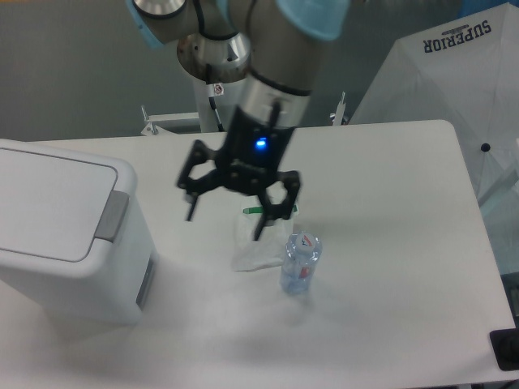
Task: Open the trash can
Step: 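Move the open gripper across the table toward the white trash can lid, then lower the gripper onto the trash can lid's raised edge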
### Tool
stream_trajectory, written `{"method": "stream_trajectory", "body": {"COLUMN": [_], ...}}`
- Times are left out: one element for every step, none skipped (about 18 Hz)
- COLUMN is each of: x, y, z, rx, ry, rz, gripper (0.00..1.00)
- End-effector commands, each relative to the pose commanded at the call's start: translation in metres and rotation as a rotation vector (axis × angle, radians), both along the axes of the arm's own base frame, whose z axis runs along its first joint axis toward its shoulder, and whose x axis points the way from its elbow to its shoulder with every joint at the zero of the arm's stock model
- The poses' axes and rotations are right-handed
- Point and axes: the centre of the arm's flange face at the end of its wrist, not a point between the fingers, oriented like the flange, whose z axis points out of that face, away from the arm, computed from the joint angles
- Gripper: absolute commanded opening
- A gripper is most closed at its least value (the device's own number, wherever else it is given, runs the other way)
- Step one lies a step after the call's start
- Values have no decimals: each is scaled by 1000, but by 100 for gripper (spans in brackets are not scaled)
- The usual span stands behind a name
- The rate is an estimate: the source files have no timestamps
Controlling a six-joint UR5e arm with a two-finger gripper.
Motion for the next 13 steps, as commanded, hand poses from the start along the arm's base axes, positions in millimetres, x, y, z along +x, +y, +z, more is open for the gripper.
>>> {"method": "stream_trajectory", "body": {"x": [9,17,24,31,39,47,52,55,56,58,59,60,60], "y": [4,8,9,11,11,12,12,10,9,7,7,6,6], "z": [-1,-2,-4,-9,-10,-11,-10,-10,-11,-10,-15,-18,-21], "rx": [-2,-4,-7,-13,-14,-17,-17,-17,-18,-16,-21,-26,-29], "ry": [0,-1,-3,-8,-8,-10,-11,-11,-11,-9,-13,-17,-18], "rz": [-15,-28,-39,-51,-64,-75,-80,-81,-82,-85,-88,-90,-93], "gripper": [100,100,100,100,100,100,100,100,100,100,100,100,100]}}
